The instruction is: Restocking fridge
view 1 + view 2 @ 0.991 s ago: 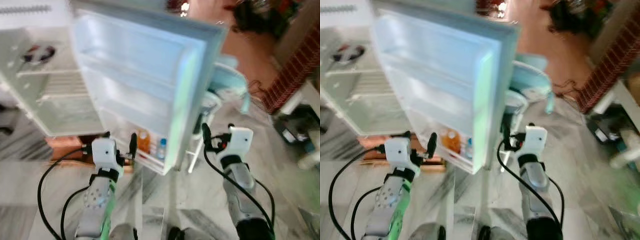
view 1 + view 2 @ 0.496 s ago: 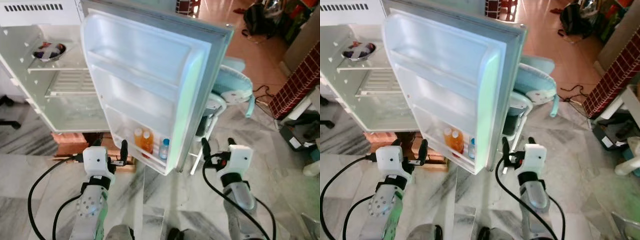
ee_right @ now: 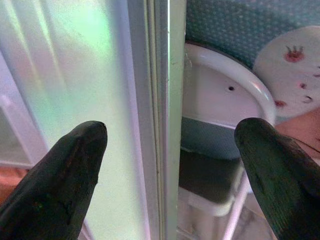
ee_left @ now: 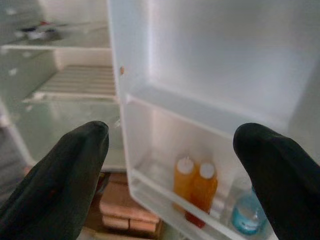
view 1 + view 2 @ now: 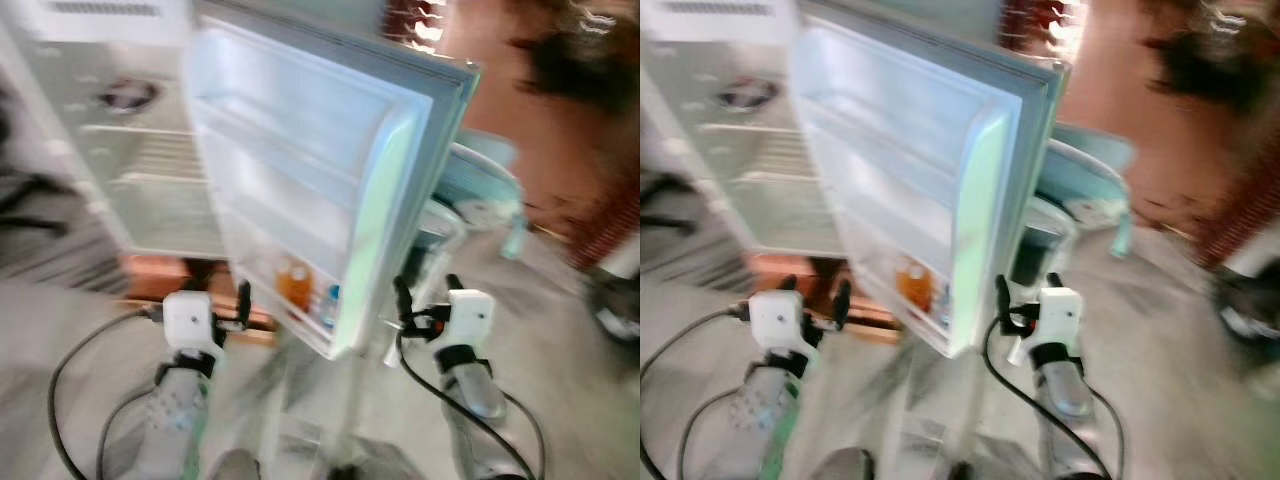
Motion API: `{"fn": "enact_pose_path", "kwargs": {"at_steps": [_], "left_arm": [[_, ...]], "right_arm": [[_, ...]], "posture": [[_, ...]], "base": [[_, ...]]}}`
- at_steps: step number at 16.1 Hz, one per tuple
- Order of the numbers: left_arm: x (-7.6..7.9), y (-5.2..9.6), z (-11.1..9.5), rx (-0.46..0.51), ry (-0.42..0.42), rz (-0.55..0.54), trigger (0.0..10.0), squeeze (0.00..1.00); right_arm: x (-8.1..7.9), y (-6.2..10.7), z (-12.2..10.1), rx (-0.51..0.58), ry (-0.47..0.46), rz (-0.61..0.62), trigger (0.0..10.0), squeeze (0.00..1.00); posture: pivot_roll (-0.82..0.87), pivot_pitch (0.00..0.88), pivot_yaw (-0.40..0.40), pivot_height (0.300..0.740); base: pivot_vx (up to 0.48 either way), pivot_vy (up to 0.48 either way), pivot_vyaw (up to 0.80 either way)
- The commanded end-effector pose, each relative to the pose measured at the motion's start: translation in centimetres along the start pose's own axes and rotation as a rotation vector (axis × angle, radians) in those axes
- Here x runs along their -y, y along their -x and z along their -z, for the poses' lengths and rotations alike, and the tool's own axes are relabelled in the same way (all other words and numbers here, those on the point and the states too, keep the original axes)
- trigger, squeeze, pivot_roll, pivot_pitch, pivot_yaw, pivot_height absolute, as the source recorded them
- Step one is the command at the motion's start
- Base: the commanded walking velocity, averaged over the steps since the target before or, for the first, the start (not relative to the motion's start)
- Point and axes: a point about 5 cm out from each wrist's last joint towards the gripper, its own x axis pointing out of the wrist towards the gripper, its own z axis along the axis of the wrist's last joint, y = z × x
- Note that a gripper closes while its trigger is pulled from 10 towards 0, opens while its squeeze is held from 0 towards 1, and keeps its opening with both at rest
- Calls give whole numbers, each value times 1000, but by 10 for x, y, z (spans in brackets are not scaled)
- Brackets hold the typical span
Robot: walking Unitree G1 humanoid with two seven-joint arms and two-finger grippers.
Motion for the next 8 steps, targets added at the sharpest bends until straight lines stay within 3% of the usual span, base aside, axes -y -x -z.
{"fn": "enact_pose_path", "kwargs": {"at_steps": [1, 2, 7, 8], "left_arm": [[2, 1, 3, -18, -14, 14, 10000, 0], [2, 1, 4, -24, -18, 13, 10000, 0], [-1, -1, 6, -40, -14, -23, 10000, 0], [-2, -2, 7, -47, -11, -34, 10000, 0]], "right_arm": [[2, 0, 1, -2, 6, -1, 10000, 0], [3, -1, 1, -2, 14, -4, 10000, 0], [4, -13, -7, 11, 31, -31, 10000, 0], [3, -16, -11, 27, 38, -33, 10000, 0]], "posture": [[130, 93, -44, 740], [130, 93, -44, 740], [133, 92, -46, 740], [136, 92, -48, 740]], "base": [[0, -454, 731], [0, -454, 506], [0, 0, 0], [0, 0, 469]]}}
